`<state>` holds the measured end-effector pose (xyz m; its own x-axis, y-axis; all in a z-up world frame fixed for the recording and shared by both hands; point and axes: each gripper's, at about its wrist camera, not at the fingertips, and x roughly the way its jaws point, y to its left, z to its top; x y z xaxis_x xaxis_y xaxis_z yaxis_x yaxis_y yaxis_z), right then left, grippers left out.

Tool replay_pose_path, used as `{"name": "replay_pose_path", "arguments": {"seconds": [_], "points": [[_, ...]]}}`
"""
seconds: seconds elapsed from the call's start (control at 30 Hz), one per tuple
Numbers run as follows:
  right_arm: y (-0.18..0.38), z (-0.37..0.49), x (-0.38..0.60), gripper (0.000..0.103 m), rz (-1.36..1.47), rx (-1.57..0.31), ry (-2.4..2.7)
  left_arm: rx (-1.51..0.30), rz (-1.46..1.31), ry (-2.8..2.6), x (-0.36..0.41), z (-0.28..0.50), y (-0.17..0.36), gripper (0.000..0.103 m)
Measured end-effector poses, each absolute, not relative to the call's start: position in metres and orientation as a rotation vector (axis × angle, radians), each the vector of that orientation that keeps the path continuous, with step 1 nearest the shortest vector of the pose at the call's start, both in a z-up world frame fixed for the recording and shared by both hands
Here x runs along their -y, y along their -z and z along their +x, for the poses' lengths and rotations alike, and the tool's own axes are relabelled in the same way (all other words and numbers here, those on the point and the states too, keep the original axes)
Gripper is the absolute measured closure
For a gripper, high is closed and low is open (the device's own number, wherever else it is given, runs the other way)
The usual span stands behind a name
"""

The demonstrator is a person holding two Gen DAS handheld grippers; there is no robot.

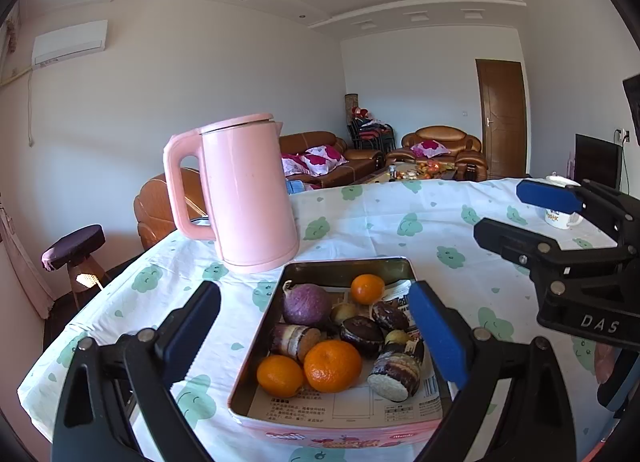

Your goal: Organize fruits

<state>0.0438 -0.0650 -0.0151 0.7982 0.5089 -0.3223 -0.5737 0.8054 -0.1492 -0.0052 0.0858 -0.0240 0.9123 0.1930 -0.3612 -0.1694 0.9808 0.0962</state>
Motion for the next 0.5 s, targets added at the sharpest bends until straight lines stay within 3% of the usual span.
{"name": "replay_pose_path", "arguments": {"seconds": [0.5], "points": [[0.0151,0.0436,0.0672,0.032,-0.244,-0.271,-0.583,-0.375,0.066,-0.186,-0.0852,-0.0055,0.0238,0.006]]}}
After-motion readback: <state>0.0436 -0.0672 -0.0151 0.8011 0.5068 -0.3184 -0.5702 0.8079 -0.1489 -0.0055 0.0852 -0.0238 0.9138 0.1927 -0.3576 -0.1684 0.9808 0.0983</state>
